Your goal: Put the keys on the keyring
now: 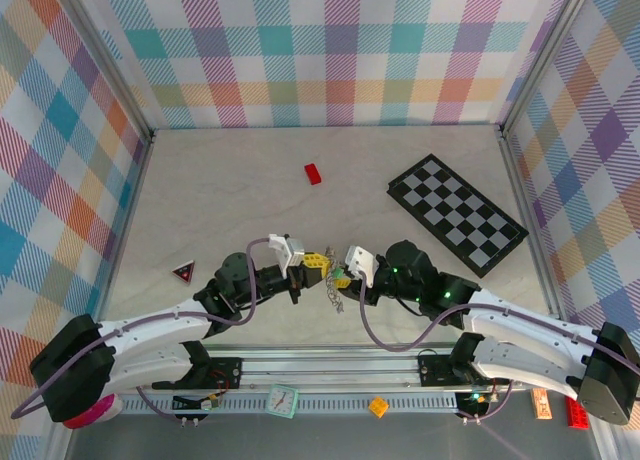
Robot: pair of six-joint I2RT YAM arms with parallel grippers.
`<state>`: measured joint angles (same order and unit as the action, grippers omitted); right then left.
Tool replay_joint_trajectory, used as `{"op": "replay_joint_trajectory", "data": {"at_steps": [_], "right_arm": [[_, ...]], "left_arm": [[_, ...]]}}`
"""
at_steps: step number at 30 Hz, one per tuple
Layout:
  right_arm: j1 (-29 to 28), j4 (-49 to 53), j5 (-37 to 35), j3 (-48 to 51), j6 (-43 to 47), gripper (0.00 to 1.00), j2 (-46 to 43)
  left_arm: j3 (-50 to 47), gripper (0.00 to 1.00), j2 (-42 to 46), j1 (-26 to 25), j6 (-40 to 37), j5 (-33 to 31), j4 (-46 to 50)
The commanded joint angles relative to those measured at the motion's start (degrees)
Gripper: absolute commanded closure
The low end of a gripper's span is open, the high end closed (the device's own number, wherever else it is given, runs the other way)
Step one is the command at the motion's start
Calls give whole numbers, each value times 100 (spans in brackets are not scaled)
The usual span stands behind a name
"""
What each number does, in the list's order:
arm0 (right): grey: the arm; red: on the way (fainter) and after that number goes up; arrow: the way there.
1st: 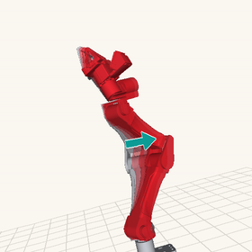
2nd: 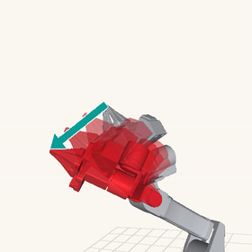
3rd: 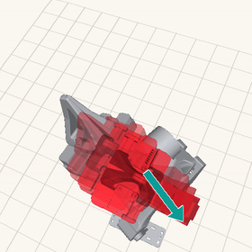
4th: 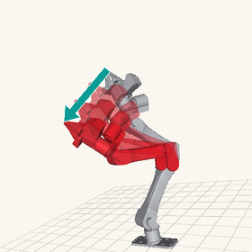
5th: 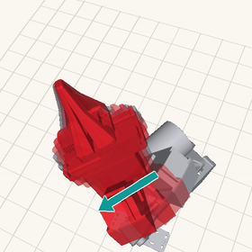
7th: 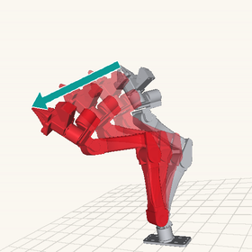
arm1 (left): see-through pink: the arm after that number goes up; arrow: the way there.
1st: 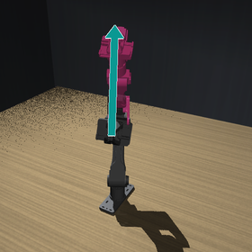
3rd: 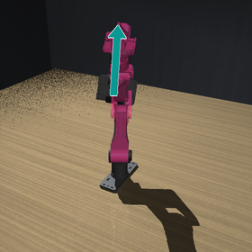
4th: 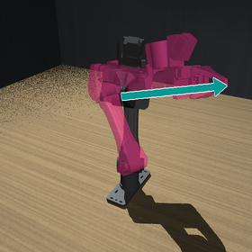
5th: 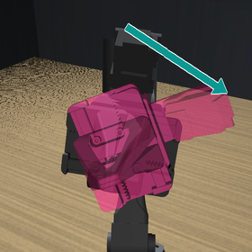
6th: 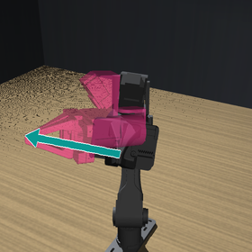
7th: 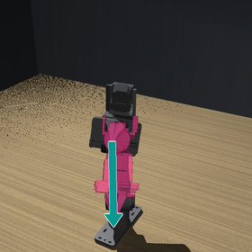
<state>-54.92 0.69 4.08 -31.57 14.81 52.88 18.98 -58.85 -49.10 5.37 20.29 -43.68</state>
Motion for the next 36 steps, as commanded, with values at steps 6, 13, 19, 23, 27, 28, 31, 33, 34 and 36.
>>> {"op": "replay_joint_trajectory", "data": {"at_steps": [6, 13, 19, 23, 27, 28, 31, 33, 34, 36], "right_arm": [[20, -708, 305, 107, -289, 54, 45], [16, -1206, 726, 222, -227, 57, 88], [21, -1069, 837, 178, -146, 73, 118], [8, -1069, 893, 178, -121, 80, 23], [13, -962, 811, 203, -83, 83, -87], [8, -977, 814, 242, -92, 83, -127], [15, -1120, 904, 382, -140, 77, -273], [17, -1143, 1080, 406, -187, 69, -295], [17, -1149, 1182, 406, -197, 68, -296], [10, -1174, 1317, 380, -223, 67, -253]], "left_arm": [[-39, 100, 238, -10, 50, 432, -437], [-112, 100, 295, 43, 209, 669, -807], [-189, 100, 204, 122, 475, 599, -1310], [-184, 100, 102, 140, 561, 542, -1444], [-210, 100, 102, 177, 612, 493, -1567], [-209, 100, 107, 188, 631, 501, -1594], [-215, 100, 113, 231, 710, 569, -1658], [-203, 100, 110, 265, 763, 680, -1686], [-210, 100, 110, 277, 779, 731, -1695], [-200, 100, 86, 296, 814, 837, -1710]]}}
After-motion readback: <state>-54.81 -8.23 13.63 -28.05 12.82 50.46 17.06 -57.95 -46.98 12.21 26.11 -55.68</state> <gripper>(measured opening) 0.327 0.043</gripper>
